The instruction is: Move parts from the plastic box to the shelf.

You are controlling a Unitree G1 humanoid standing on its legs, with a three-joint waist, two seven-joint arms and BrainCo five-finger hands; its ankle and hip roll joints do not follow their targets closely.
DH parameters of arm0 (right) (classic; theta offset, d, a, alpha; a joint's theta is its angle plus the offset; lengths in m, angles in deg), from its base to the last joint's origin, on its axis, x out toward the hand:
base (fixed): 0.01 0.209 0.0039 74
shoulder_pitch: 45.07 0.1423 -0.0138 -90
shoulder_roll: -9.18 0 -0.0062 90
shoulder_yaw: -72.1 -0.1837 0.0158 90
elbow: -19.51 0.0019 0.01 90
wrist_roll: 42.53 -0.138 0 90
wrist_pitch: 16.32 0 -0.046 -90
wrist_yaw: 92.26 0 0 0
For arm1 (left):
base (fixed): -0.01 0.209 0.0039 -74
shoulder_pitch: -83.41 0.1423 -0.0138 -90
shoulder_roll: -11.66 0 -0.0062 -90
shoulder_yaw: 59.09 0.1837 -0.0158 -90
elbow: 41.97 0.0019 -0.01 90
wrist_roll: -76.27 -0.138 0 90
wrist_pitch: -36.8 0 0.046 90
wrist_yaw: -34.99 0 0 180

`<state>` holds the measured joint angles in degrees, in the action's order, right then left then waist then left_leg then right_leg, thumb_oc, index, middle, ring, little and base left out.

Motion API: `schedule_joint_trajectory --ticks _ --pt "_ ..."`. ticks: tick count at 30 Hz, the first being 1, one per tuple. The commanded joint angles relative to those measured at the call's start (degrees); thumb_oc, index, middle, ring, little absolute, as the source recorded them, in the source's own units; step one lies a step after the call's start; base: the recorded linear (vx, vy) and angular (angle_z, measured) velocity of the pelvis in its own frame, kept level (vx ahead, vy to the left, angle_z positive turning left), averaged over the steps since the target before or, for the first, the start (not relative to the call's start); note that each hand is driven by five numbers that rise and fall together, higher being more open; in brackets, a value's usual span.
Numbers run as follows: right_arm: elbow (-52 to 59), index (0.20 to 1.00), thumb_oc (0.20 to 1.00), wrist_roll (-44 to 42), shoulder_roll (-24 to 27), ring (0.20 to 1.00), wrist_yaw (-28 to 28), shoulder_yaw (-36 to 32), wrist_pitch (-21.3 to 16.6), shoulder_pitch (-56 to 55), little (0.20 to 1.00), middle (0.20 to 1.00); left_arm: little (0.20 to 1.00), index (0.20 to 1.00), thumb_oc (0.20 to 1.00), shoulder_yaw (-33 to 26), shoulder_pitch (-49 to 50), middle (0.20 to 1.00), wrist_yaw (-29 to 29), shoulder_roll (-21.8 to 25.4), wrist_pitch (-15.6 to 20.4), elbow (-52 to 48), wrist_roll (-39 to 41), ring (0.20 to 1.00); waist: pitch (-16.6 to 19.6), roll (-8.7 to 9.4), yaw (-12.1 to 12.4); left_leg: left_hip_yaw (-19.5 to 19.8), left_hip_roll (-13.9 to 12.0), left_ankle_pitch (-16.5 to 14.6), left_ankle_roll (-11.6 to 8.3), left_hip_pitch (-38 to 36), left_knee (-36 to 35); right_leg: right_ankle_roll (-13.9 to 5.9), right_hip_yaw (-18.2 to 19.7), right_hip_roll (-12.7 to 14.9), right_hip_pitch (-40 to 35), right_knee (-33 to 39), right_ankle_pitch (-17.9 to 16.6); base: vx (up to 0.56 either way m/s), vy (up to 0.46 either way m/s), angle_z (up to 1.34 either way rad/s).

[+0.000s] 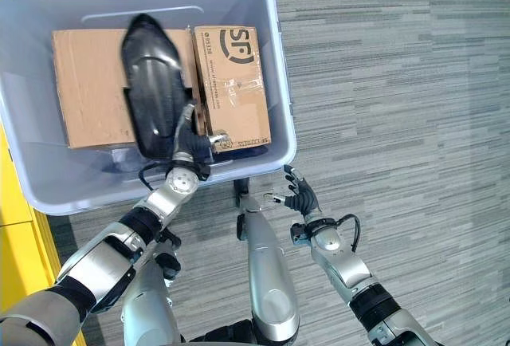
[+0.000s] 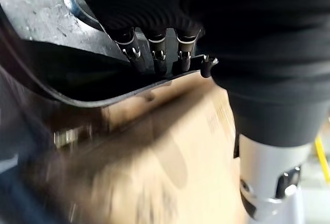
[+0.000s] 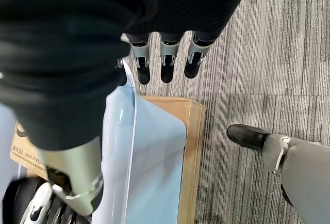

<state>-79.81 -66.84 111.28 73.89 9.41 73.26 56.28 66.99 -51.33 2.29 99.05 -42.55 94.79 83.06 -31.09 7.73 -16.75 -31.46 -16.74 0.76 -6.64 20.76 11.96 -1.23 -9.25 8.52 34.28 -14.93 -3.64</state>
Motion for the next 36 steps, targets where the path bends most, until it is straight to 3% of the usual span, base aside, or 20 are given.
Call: schedule_joint_trajectory --ticks 1,4,8,9,12,14,19,21,25,26,27,30,31,33,35,36 --pt "2.99 1.0 1.0 1.73 2.9 1.0 0.18 0.14 -1.86 -0.41 1.0 1.0 1.0 1.0 1.0 0.22 3.21 1.0 1.02 -3.57 4.25 -1.8 -9.03 1.0 1.29 -1.12 -1.26 3.44 -1.16 -0.6 -0.77 4.59 5.11 -3.4 -0.74 -1.31 -1.0 -4.76 7.98 -0.02 0.029 -0.06" --pt "2.13 1.0 1.0 2.03 3.32 1.0 0.66 0.4 -2.58 -0.7 1.0 1.0 1.0 1.0 1.0 2.47 3.21 1.0 0.92 -2.98 4.92 -3.52 -14.46 1.0 1.29 -1.64 -1.48 3.28 -1.03 -0.35 -0.77 3.81 4.66 -3.27 -0.86 -1.2 -1.43 -4.77 8.05 -0.02 0.039 -0.04" --pt "0.81 1.0 1.0 2.0 3.62 1.0 1.29 1.15 -4.1 -0.98 1.0 1.0 1.0 1.0 1.0 3.41 2.73 1.0 -5.65 -1.59 5.9 -4.11 -18.44 1.0 1.29 -1.93 -1.61 3.12 -1.11 -0.23 -0.7 2.9 4.48 -3.1 -0.88 -1.08 -2.25 -4.83 8.27 0.0 0.0 0.0" --pt "0.32 1.0 1.0 2.08 3.65 1.0 1.2 1.67 -5.01 -1.6 1.0 1.0 1.0 1.0 1.0 2.63 2.51 1.0 -15.94 -0.4 7.47 -4.95 -22.43 1.0 1.29 -2.11 -1.43 3.21 -1.23 -0.12 -0.69 2.44 4.48 -2.92 -0.99 -0.96 -2.7 -4.98 8.48 0.0 0.0 0.0" --pt "-0.52 1.0 1.0 1.69 3.49 1.0 0.43 2.44 -6.63 -2.63 1.0 1.0 1.0 1.0 1.0 -0.28 1.86 1.0 -31.96 1.28 10.15 -6.79 -28.75 1.0 1.29 -2.23 -0.7 3.61 -1.24 -0.52 -0.55 2.04 4.72 -2.71 -1.18 -0.79 -3.34 -5.25 8.95 0.01 -0.048 -0.03" --pt "-1.66 1.0 1.0 1.22 3.08 1.0 -0.18 2.71 -8.32 -3.47 1.0 1.0 1.0 1.0 1.0 -2.44 1.53 1.0 -38.15 2.9 10.99 -8.68 -31.72 1.0 1.29 -2.3 0.07 4.32 -1.32 -0.44 -0.62 2.23 5.16 -2.61 -1.49 -0.69 -3.66 -5.51 9.2 0.01 -0.114 0.02" --pt "-4.03 1.0 1.0 0.6 1.66 1.0 -0.52 4.13 -11.33 -5.63 1.0 1.0 1.0 1.0 1.0 -11.19 -1.15 1.0 -57.28 6.97 17.79 -14.77 -40.77 1.0 1.29 -2.03 2.57 6.52 -1.36 -1.26 -0.57 2.18 5.55 -2.37 -2.61 -0.49 -5.02 -6.16 10.02 0.02 -0.146 0.21" --pt "-4.53 1.0 1.0 0.68 1.44 1.0 -0.82 4.73 -11.18 -5.37 1.0 1.0 1.0 1.0 1.0 -12.61 -2.25 1.0 -56.51 6.85 19.44 -15.46 -40.19 1.0 1.29 -1.84 2.96 7.0 -1.38 -1.47 -0.61 2.34 5.79 -2.26 -2.84 -0.55 -5.28 -6.37 10.28 0.02 -0.103 0.19" --pt "-4.5 1.0 1.0 -0.55 0.7 1.0 -0.85 5.37 -9.92 -4.66 1.0 1.0 1.0 1.0 1.0 -12.6 -2.63 1.0 -50.29 6.25 17.15 -15.93 -33.08 1.0 1.29 -1.11 3.61 7.91 -1.78 -1.6 -0.93 2.81 6.31 -2.24 -3.49 -0.83 -5.57 -6.78 10.41 0.02 -0.106 0.11" --pt "-4.72 1.0 1.0 -1.08 0.28 1.0 -0.74 5.49 -9.13 -4.68 1.0 1.0 1.0 1.0 1.0 -12.9 -1.12 1.0 -45.16 4.82 15.03 -14.86 -21.76 1.0 1.29 -0.77 3.92 8.17 -2.03 -1.38 -1.17 2.75 6.22 -2.27 -3.76 -1.05 -5.99 -6.44 10.35 0.03 -0.078 0.06" --pt "-4.84 1.0 1.0 -1.35 -0.05 1.0 -0.7 5.54 -8.87 -4.75 1.0 1.0 1.0 1.0 1.0 -13.47 -0.18 1.0 -43.32 3.83 14.15 -13.97 -17.9 1.0 1.29 -0.68 4.05 8.24 -2.08 -1.32 -1.2 2.72 6.16 -2.31 -3.84 -1.14 -6.19 -6.24 10.34 0.03 -0.116 0.06" --pt "-5.31 1.0 1.0 -1.45 -1.3 1.0 -0.82 5.54 -8.16 -4.51 1.0 1.0 1.0 1.0 1.0 -14.01 2.76 1.0 -34.47 1.0 11.51 -10.87 -12.32 1.0 1.29 -0.21 4.63 8.39 -2.27 -1.41 -1.21 3.26 6.04 -2.58 -4.33 -1.16 -6.04 -6.2 10.17 0.0 -0.098 0.05" --pt "-4.89 1.0 1.0 -2.56 -1.61 1.0 -0.06 5.15 -7.34 -4.72 1.0 1.0 1.0 1.0 1.0 -13.45 4.57 1.0 -32.31 -0.01 9.74 -10.35 -12.61 1.0 1.29 -0.16 4.84 8.46 -2.25 -1.45 -1.2 3.56 5.97 -2.65 -4.51 -1.16 -5.92 -6.05 10.03 0.01 -0.081 0.1" --pt "-3.79 1.0 1.0 -5.62 -1.96 1.0 1.74 4.25 -6.4 -5.09 1.0 1.0 1.0 1.0 1.0 -11.53 8.52 1.0 -26.58 -1.9 4.78 -8.92 -5.33 1.0 1.29 0.03 5.11 8.52 -2.35 -0.97 -1.41 4.3 5.88 -2.84 -4.62 -1.34 -5.35 -5.66 9.65 0.0 -0.044 0.12" --pt "-2.04 1.0 1.0 -6.03 -1.89 1.0 -1.34 3.64 -4.78 -3.57 1.0 1.0 1.0 1.0 1.0 -13.87 10.59 1.0 -24.62 -4.82 3.85 -4.26 10.82 1.0 1.29 0.05 4.69 8.28 -2.2 -0.5 -1.63 4.88 5.37 -2.94 -4.32 -1.66 -4.28 -5.28 9.46 -0.02 0.024 0.1" --pt "-1.84 1.0 1.0 -5.78 -1.96 1.0 -1.82 3.46 -4.05 -3.2 1.0 1.0 1.0 1.0 1.0 -14.28 10.76 1.0 -24.93 -5.31 3.92 -3.6 11.7 1.0 1.29 0.04 4.62 8.25 -2.16 -0.25 -1.72 5.1 5.23 -2.93 -4.35 -1.69 -4.01 -5.15 9.34 -0.03 0.03 0.04"
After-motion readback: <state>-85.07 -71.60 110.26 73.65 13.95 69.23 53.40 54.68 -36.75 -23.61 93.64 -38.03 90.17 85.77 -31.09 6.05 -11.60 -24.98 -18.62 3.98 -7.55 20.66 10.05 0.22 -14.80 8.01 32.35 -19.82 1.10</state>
